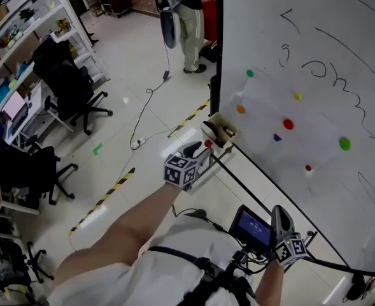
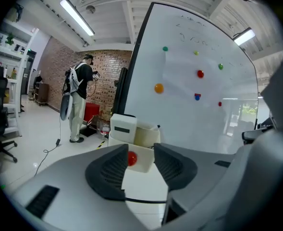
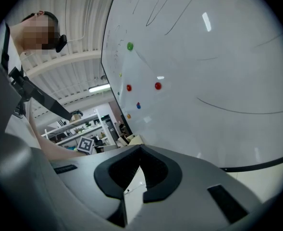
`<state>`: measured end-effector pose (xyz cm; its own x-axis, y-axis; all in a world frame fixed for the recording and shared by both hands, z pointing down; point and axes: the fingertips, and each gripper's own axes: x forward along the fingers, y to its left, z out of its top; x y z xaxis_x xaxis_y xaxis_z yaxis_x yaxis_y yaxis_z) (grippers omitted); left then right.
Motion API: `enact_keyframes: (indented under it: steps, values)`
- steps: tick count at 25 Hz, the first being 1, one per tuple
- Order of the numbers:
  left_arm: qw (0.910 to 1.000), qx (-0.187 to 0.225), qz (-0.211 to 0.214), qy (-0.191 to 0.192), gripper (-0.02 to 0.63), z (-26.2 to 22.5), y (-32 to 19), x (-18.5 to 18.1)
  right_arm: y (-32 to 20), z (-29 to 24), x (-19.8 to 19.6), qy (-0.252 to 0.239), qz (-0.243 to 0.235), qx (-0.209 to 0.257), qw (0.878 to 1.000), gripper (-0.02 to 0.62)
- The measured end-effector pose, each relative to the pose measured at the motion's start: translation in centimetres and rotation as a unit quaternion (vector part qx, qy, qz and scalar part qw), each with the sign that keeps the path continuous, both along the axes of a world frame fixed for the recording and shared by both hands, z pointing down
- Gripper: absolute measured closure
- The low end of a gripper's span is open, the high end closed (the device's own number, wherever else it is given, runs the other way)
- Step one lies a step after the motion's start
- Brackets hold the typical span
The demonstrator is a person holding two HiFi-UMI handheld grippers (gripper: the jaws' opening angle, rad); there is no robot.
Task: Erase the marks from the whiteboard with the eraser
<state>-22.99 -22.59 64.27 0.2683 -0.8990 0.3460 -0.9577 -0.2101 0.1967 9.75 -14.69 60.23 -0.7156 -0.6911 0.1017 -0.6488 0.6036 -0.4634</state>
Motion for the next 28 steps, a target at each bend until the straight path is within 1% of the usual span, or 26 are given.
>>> enact_keyframes:
  steps: [3, 4, 5, 7, 9, 11, 14, 15, 16, 21, 23, 28]
  values:
    - [0.9996, -0.001, -0.028, -0.008, 0.34, -0.2, -2.1, -1.5, -0.5, -0.6, 0.7, 0.001, 0.012, -0.003, 1.0, 0.584]
    - [0.9994, -0.001, -0.032, -0.014, 0.303, -0.3, -2.9, -1.8, -0.9, -0.8, 0.9, 0.003, 0.014, -0.002, 1.0, 0.584]
    - [0.9991, -0.002, -0.035, -0.024, 0.283, -0.3, -3.6, -2.1, -1.4, -0.9, 1.0, 0.005, 0.017, 0.001, 1.0, 0.584]
    - [0.9982, -0.01, -0.04, -0.044, 0.282, -0.1, -4.5, -2.5, -2.3, -1.1, 0.9, 0.007, 0.019, 0.006, 1.0, 0.584]
    - [0.9974, -0.017, -0.042, -0.056, 0.282, 0.3, -4.9, -3.0, -2.9, -1.5, 0.1, 0.008, 0.017, 0.007, 1.0, 0.584]
    - [0.9973, -0.015, -0.027, -0.066, 0.282, 0.4, -5.2, -2.8, -3.4, -1.6, -0.7, 0.009, 0.012, 0.01, 1.0, 0.584]
    - [0.9963, 0.001, -0.004, -0.086, 0.284, 0.1, -5.8, -2.3, -4.2, -1.6, -1.7, 0.011, 0.007, 0.01, 1.0, 0.584]
    - [0.9955, 0.006, -0.001, -0.094, 0.295, -0.1, -6.0, -2.3, -4.4, -1.7, -2.0, 0.012, 0.006, 0.008, 1.0, 0.584]
    - [0.9948, 0.011, 0.002, -0.102, 0.33, -0.3, -6.2, -2.3, -4.6, -1.8, -2.2, 0.013, 0.005, 0.007, 1.0, 0.584]
    - [0.9911, 0.031, 0.018, -0.128, 0.333, -1.0, -6.9, -1.6, -5.7, -1.9, -2.5, 0.016, 0.011, 0.009, 1.0, 0.584]
    - [0.9901, 0.041, 0.023, -0.132, 0.331, -1.1, -7.3, -1.3, -6.0, -1.9, -2.6, 0.018, 0.014, 0.008, 1.0, 0.584]
    - [0.9928, 0.051, 0.018, -0.107, 0.325, -0.5, -7.9, -1.3, -6.5, -1.3, -3.0, 0.026, 0.016, -0.002, 1.0, 0.584]
